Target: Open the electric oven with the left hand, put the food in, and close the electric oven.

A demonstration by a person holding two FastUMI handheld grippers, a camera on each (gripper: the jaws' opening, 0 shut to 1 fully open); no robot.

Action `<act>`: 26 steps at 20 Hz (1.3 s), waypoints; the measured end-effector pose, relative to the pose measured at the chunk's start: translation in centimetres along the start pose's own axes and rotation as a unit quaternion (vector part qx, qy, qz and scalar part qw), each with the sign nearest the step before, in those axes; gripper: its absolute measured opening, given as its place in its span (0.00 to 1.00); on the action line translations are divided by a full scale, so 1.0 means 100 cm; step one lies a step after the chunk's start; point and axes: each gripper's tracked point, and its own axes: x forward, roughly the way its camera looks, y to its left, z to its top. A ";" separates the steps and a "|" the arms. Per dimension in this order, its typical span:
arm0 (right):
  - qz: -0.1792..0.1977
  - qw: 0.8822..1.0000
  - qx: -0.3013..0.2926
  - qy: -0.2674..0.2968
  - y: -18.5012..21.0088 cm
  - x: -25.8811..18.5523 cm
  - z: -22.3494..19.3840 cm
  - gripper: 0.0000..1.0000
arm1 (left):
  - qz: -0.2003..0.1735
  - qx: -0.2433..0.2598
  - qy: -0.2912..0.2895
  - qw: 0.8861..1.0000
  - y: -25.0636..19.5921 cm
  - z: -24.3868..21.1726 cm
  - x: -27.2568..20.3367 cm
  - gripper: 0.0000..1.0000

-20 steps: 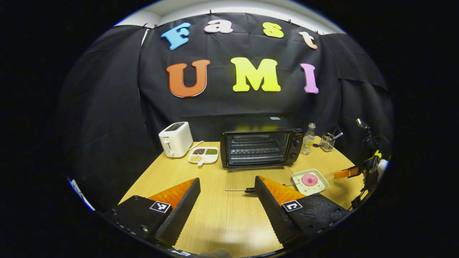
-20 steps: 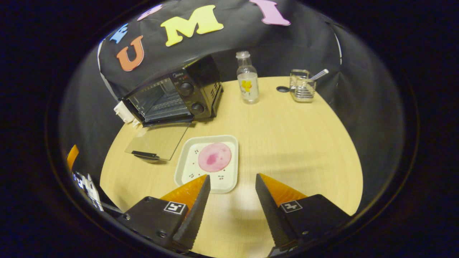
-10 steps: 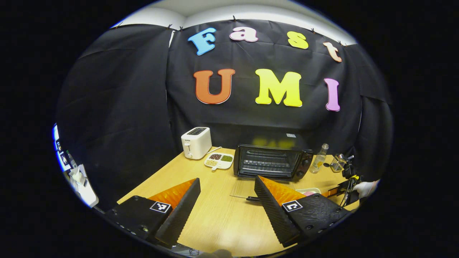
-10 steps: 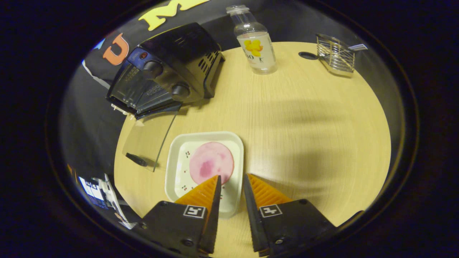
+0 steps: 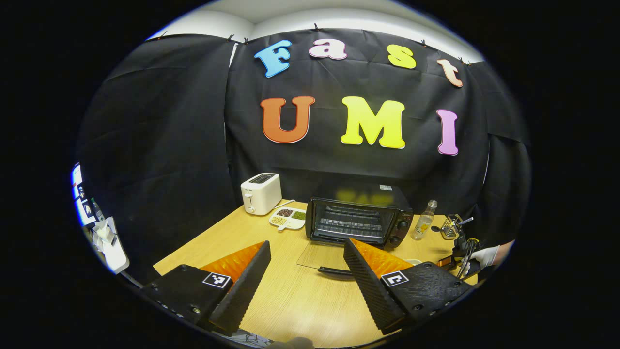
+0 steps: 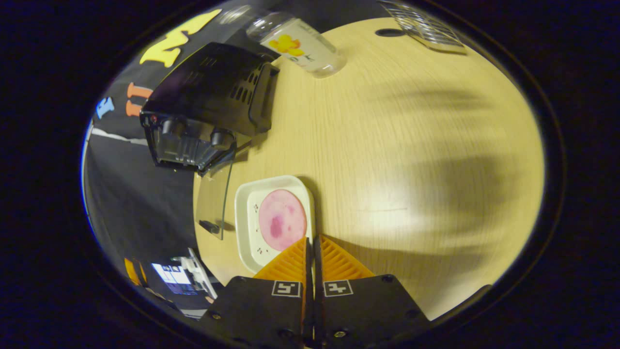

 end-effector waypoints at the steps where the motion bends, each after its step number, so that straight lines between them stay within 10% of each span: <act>1: 0.018 0.999 0.023 -0.013 -0.001 0.000 0.001 0.04 | -0.001 0.002 0.003 1.000 -0.003 0.000 -0.002 0.97; 13: 0.073 0.955 0.217 -0.189 0.003 -0.041 -0.016 0.04 | -0.050 0.050 -0.007 0.997 -0.010 0.019 0.000 0.97; 26: 0.066 0.895 0.296 -0.327 0.156 -0.029 -0.107 0.04 | -0.087 0.053 -0.029 0.994 0.111 0.002 -0.049 0.97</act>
